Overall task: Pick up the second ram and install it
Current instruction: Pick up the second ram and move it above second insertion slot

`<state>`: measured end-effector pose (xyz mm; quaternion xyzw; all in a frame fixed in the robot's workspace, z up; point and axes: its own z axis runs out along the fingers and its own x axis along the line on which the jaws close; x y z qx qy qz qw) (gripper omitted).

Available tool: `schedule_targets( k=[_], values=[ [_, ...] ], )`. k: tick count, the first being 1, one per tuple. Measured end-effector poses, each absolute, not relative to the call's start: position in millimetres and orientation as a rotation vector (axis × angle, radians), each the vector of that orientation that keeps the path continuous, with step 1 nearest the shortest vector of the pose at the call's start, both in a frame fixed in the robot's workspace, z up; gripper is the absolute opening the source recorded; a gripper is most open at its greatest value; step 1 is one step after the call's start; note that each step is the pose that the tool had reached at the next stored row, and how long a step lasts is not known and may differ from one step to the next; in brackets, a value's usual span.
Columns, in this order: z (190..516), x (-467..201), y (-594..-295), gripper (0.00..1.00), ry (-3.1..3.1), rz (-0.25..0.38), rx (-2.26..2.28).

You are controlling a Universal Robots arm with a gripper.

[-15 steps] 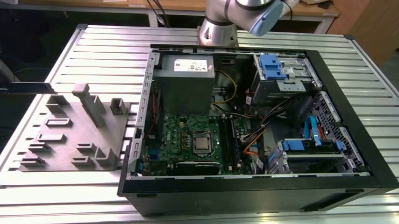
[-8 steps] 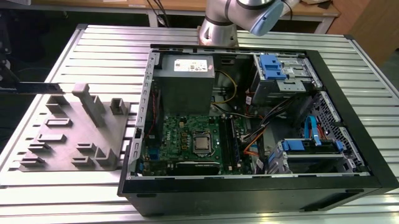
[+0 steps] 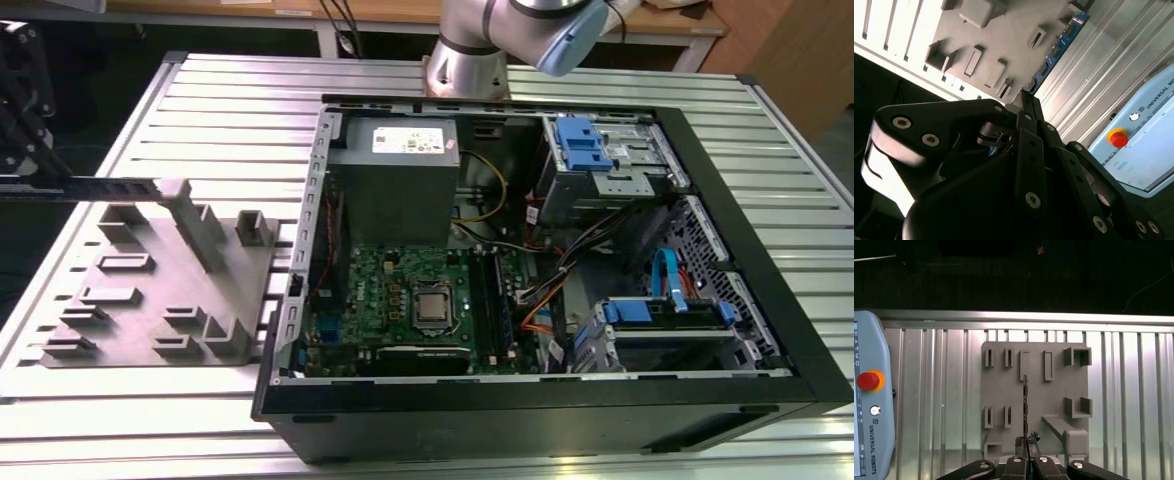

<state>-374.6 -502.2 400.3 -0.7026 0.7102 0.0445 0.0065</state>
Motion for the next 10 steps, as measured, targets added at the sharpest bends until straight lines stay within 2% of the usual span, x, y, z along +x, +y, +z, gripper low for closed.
schedule_targets(
  k=[10],
  values=[
    [400.3,-345.1,-502.2,0.08,2.224,0.143,-2.199]
  ],
)
